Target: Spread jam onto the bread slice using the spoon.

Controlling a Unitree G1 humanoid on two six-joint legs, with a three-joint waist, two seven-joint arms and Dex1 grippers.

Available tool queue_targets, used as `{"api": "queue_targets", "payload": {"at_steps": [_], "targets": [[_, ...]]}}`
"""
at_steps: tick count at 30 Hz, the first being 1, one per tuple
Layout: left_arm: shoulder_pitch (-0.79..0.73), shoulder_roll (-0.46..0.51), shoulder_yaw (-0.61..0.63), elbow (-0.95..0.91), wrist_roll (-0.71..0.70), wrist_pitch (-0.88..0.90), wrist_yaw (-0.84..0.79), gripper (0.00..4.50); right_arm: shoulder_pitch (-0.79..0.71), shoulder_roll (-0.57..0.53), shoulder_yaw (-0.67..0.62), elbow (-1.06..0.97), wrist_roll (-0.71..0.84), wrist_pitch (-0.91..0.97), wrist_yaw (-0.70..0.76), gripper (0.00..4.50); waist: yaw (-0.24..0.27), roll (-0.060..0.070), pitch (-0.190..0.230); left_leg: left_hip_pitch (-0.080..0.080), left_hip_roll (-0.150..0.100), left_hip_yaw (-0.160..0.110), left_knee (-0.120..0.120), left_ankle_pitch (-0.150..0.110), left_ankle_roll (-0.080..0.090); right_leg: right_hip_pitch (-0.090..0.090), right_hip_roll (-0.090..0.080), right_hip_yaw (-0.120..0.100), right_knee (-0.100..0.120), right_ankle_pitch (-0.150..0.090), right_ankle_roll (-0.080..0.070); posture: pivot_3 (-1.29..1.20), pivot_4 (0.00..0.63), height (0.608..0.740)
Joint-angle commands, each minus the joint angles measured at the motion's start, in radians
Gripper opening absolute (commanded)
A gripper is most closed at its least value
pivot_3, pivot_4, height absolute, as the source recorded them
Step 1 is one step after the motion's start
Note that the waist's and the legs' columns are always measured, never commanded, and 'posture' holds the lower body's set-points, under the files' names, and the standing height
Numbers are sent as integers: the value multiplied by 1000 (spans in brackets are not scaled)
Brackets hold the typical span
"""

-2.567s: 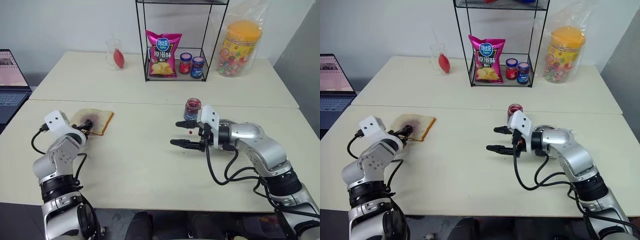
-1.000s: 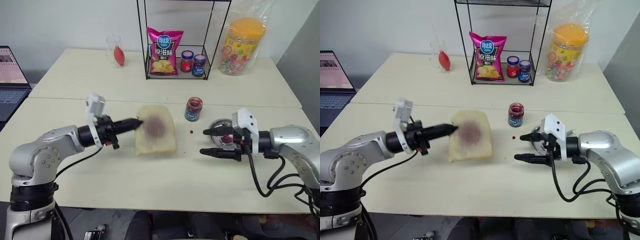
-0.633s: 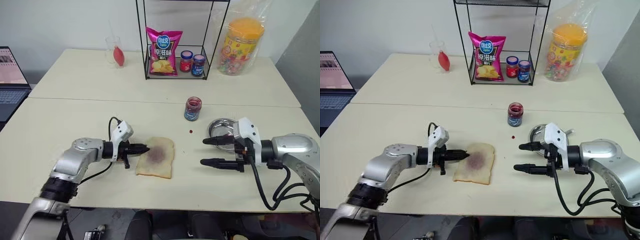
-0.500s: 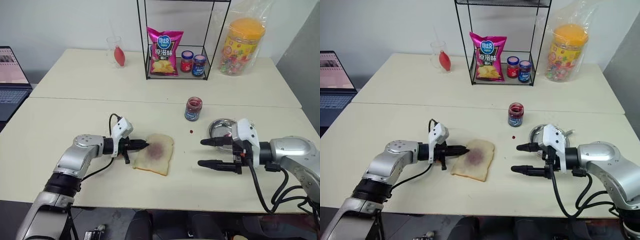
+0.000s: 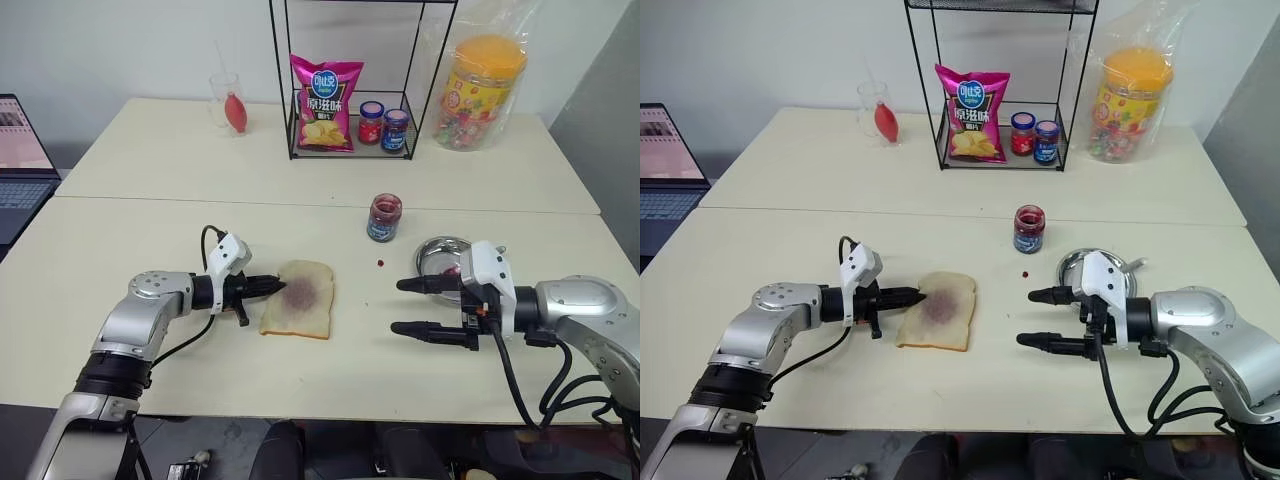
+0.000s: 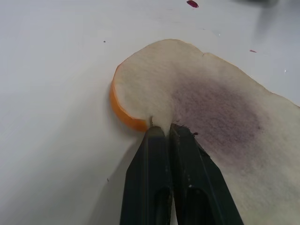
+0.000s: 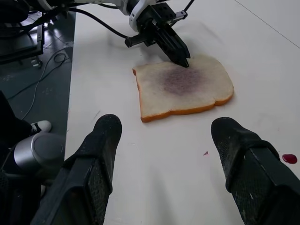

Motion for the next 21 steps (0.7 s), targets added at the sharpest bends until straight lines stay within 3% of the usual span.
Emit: {"api": "queue_targets", "payload": {"at_steps": [1, 10, 16, 21], "targets": [[4, -6, 34, -47, 15, -23, 30, 250, -12, 0, -1, -23, -1, -21, -4, 3374, 1, 0, 0, 0, 0, 0, 0, 0, 0, 0, 0, 0, 0, 0, 0, 0, 150, 740], [59, 23, 56, -125, 28, -51, 32, 1986, -8, -4, 1, -33, 6, -16, -6, 3374, 1, 0, 0, 0, 0, 0, 0, 0, 0, 0, 0, 0, 0, 1, -1, 0, 150, 740], [93, 75, 167, -140, 35, -138, 75, 3317, 7, 4, -42, -55, 45, 3, -33, 3374, 0, 0, 0, 0, 1, 0, 0, 0, 0, 0, 0, 0, 0, 1, -2, 0, 150, 740], [78, 93, 201, -209, 10, -166, 55, 3317, 58, 30, -118, -60, 28, -40, -104, 3374, 5, 0, 0, 0, 0, 0, 0, 0, 0, 0, 0, 0, 0, 1, -1, 0, 150, 740]]}}
